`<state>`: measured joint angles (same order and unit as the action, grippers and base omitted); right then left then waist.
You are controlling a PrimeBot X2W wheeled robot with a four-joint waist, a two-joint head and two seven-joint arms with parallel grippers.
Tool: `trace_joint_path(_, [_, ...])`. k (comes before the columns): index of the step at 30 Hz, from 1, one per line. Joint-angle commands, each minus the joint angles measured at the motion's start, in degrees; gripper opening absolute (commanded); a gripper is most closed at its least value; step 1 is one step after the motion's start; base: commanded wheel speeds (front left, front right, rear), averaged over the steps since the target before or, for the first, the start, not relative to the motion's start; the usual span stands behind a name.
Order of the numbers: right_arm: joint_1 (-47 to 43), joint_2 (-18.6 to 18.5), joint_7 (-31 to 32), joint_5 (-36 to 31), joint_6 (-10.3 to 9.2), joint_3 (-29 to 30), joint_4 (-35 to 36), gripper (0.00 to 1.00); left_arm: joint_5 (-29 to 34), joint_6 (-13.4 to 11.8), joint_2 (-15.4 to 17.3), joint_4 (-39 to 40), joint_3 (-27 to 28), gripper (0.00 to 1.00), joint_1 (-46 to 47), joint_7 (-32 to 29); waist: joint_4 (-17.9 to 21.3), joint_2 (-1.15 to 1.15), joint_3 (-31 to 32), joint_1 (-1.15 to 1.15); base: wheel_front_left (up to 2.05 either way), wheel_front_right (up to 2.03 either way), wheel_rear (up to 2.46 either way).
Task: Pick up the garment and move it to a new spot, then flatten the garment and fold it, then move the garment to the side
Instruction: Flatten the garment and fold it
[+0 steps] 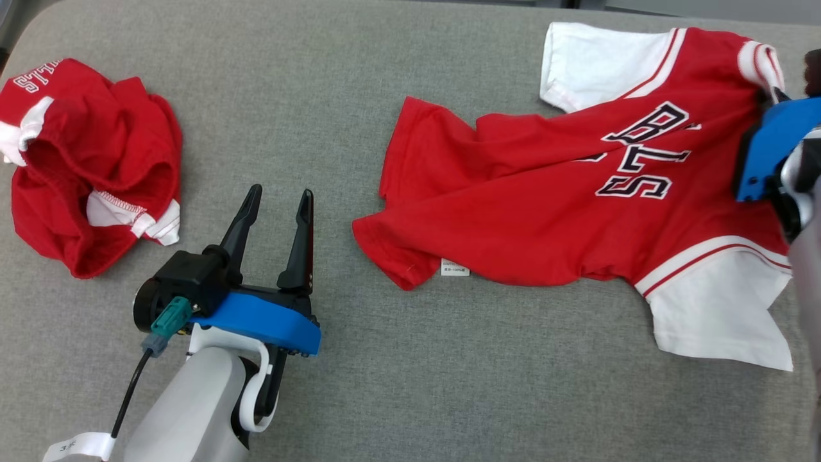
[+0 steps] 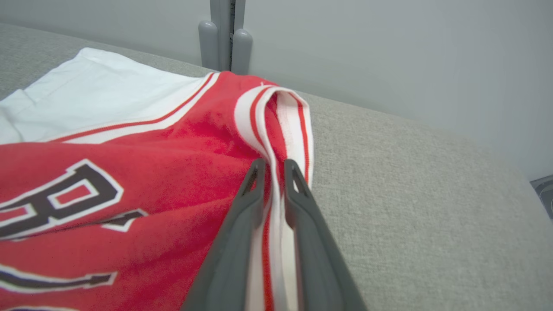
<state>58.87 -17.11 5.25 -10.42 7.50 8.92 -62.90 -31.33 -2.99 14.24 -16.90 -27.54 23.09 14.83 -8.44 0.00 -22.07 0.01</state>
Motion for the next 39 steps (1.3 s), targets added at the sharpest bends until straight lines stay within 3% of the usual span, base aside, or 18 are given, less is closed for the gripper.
trace_joint_path(1, [-1.1, 1.4, -1.2, -0.7, 0.00, 0.6, 0.3, 1.00, 0.0, 0.1, 0.4, -0.4, 0.2, 1.00, 0.3, 0.3, 0.6, 0.00, 0.8, -0.01, 0.00, 0.00, 0.00])
trace_joint_path(12, [-9.2, 8.8, -12.5, 6.7, 0.00, -3.5, 2.7, 1.00, -1.5, -0.7, 1.6, -2.8, 1.5, 1.00, -5.4, 0.4, 5.5, 0.00, 9.3, -0.01, 0.00, 0.00, 0.00])
trace_joint_path(20, [-24.9, 10.3, -17.4, 13.9, 0.00, -6.3, 16.9, 1.00, -3.4, -2.1, 3.2, -2.2, 4.2, 1.00, -12.3, 0.4, 9.7, 0.00, 16.0, -0.01, 0.00, 0.00, 0.00])
trace_joint_path(31, [-47.9, 12.6, -11.4, 17.0, 0.00, -5.1, 46.2, 1.00, -4.2, -4.0, 4.0, 0.0, 7.1, 1.00, -18.6, 0.4, 12.8, 0.00, 20.0, -0.01, 0.00, 0.00, 0.00])
trace_joint_path(39, [-55.9, 14.0, -5.2, 17.3, 0.01, -4.4, 57.4, 1.00, -3.9, -5.2, 3.4, 1.9, 8.0, 1.00, -22.2, 0.4, 13.7, 0.00, 21.5, -0.01, 0.00, 0.00, 0.00])
